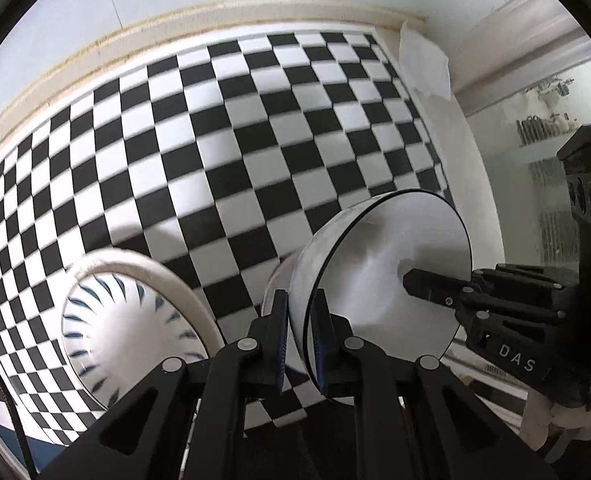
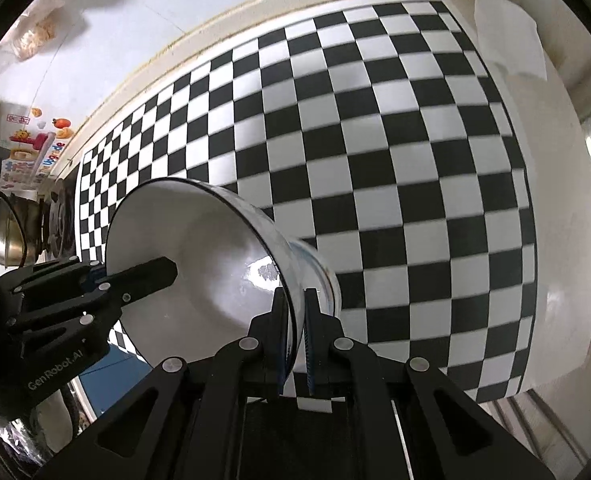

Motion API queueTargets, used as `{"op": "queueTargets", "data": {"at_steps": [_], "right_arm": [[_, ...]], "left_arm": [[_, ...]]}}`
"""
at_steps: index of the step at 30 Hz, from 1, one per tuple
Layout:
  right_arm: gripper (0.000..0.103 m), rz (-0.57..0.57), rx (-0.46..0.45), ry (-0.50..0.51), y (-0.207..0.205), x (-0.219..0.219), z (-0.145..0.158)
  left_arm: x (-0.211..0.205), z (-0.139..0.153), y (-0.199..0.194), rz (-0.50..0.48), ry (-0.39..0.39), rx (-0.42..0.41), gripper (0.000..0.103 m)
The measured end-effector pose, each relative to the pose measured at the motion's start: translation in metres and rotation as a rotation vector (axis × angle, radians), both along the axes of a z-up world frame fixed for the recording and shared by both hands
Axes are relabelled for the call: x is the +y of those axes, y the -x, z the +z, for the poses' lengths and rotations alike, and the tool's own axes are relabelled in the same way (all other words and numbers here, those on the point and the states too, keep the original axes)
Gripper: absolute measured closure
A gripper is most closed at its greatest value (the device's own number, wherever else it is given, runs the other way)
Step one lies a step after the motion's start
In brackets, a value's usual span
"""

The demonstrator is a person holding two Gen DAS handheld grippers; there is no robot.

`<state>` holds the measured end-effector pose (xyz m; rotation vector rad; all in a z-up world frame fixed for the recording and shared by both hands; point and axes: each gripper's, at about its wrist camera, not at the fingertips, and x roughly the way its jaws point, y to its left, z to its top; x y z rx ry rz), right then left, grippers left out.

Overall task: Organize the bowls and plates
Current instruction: 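Nest the white bowl into the bowls held by the left gripper, open right gripper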

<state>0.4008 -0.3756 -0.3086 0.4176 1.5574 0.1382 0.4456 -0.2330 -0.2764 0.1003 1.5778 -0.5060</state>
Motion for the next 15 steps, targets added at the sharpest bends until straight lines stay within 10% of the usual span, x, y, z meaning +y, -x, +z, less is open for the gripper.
{"op": "queueTargets", "data": {"at_steps": [15], "right_arm": [[0.094,0.032,0.059,0.054,0.026,0.013,-0.045]], "left_arm": [[0.001,-0.048,0.021,-0.003,-0.076,0.055,0.094]]}}
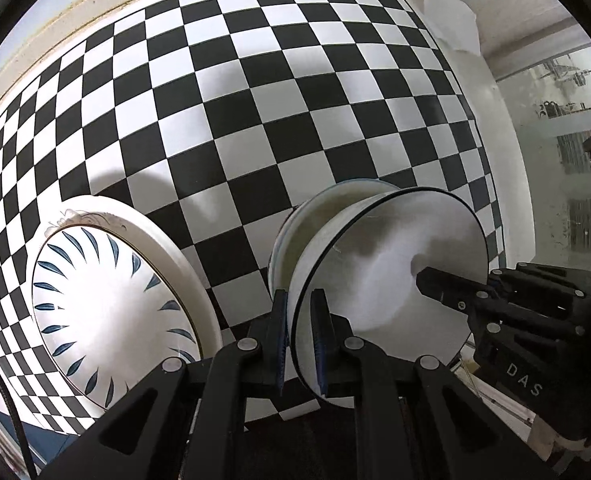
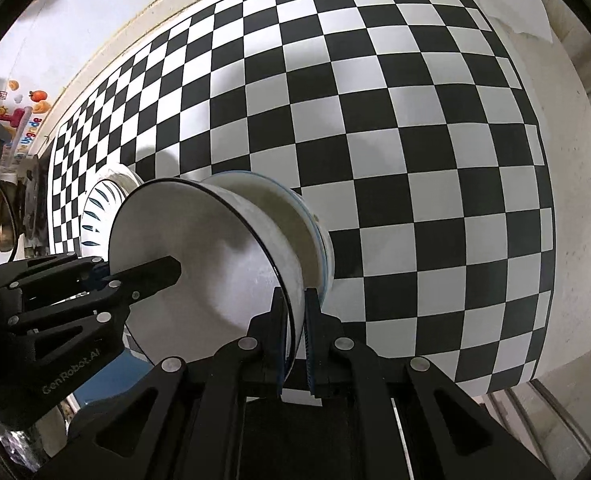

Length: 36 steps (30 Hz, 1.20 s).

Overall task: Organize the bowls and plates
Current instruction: 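Nest the white bowl into the bowls held by the left gripper, open right gripper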

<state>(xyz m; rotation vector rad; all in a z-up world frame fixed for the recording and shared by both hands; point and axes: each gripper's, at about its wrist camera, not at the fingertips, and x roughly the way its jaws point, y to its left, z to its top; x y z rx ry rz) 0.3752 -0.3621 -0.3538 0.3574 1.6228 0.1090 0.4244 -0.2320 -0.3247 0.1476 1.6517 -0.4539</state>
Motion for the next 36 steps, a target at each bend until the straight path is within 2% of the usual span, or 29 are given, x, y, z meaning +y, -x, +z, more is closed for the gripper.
{"op": "queueTargets", "data": {"at_steps": [11,17,36], "right_arm": [[0.094,0.016,0.012,0.015,-0.009,0.004,-0.003],[0.090,0.028,-0.004,0.071,-0.011,0.013,0.000],[0.088,-0.046,0.024,0.018,-0.013,-0.004,0.001]], "left_arm": [[0.001,-0.003,0.000,-0.002,-0.050,-0.031,0.094],[0.004,-0.008,0.000,0.014,-0.071,-0.017,0.094],[0.007,-0.003,-0.002,0.042,-0.061,-0.003,0.094]]}}
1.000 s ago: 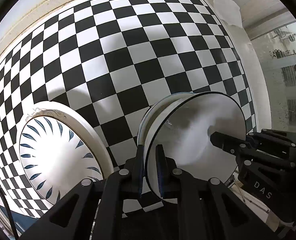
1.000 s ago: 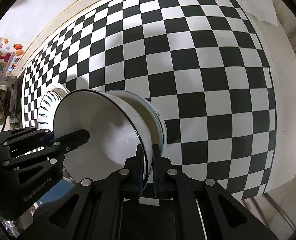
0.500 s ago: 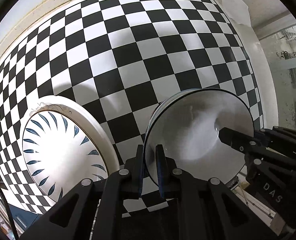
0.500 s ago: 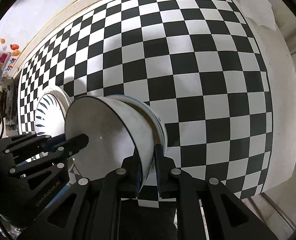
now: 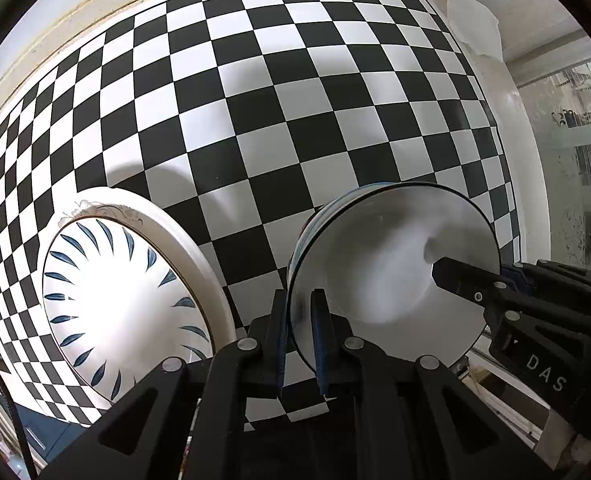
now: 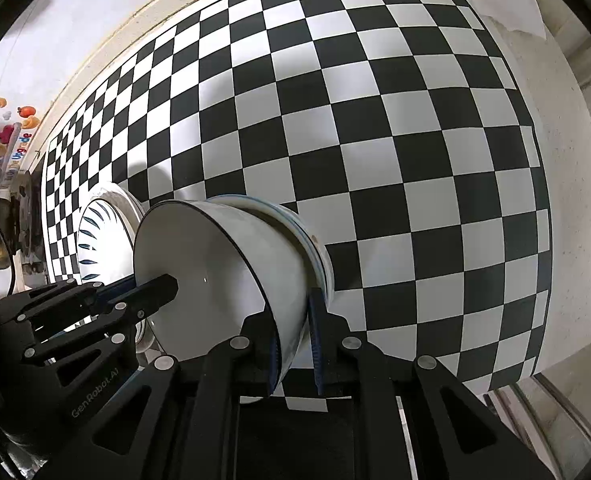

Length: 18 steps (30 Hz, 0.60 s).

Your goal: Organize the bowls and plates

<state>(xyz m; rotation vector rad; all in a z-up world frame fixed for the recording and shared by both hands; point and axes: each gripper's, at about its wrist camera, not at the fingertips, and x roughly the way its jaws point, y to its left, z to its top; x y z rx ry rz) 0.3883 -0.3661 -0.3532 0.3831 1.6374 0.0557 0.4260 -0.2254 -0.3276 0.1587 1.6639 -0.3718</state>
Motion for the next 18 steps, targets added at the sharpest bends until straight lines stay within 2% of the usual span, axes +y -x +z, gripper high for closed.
{"op": "queueTargets", "data": {"at_steps": [8,18], "right_arm": [[0.087,0.036,-0.008,0.065,0.0062,0.0063,0.0083],[0.087,0.024,-0.002,0.064,0.0042,0.0052,0.0048]], "left_arm": [[-0.0008,0.0017,0.0008,0.006,0.003,-0.002,0.093],[-0.0031,0.0049,0.0015,-0.004,0.001,-0.015,0.093]]}}
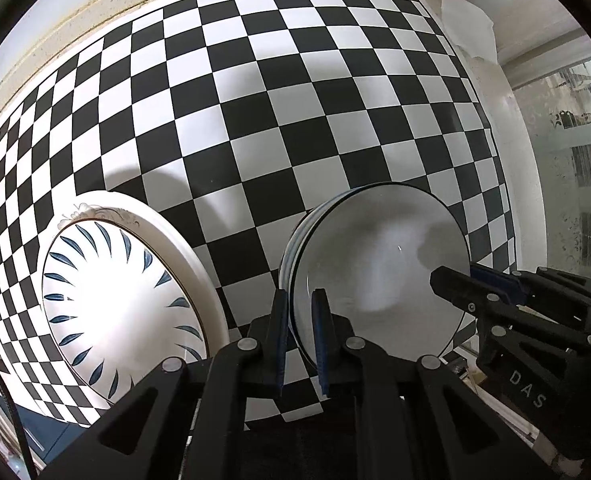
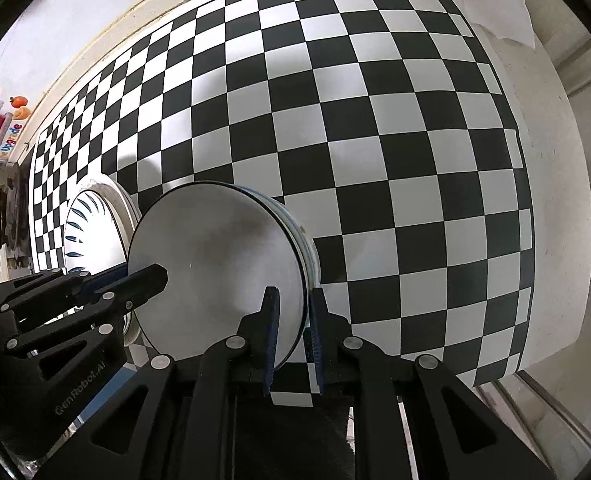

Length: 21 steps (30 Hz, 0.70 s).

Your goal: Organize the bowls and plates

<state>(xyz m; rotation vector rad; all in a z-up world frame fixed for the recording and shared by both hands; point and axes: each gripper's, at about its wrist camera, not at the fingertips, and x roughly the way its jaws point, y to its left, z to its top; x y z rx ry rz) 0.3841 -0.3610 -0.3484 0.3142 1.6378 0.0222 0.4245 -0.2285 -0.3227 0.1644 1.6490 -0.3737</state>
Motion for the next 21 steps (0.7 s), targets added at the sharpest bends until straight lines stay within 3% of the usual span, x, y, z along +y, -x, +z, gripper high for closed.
{"op": "queueTargets", "data": {"at_steps": [5,10,15,21], "right_arm": [[0.087,-0.009,0.003,0.007,0.003,-0.003,0.006],[0.084,0.002,-0.048,0.022,0.016,0.001,0.038],[0.061,0.017,-0.135,0.053,0.033,0.010,0.082],[0.056,0.018,-0.226,0.092,0.052,0.013,0.134]], "left_arm": [[0.002,0.015,0.005,-0.002,-0.009,-0.027,0.093],[0.011,0.048,0.013,0.009,0.019,-0.058,0.093],[0.021,0.085,0.030,-0.007,0.053,-0.101,0.092],[0.031,0.122,0.043,-0.011,0.072,-0.141,0.092]]}}
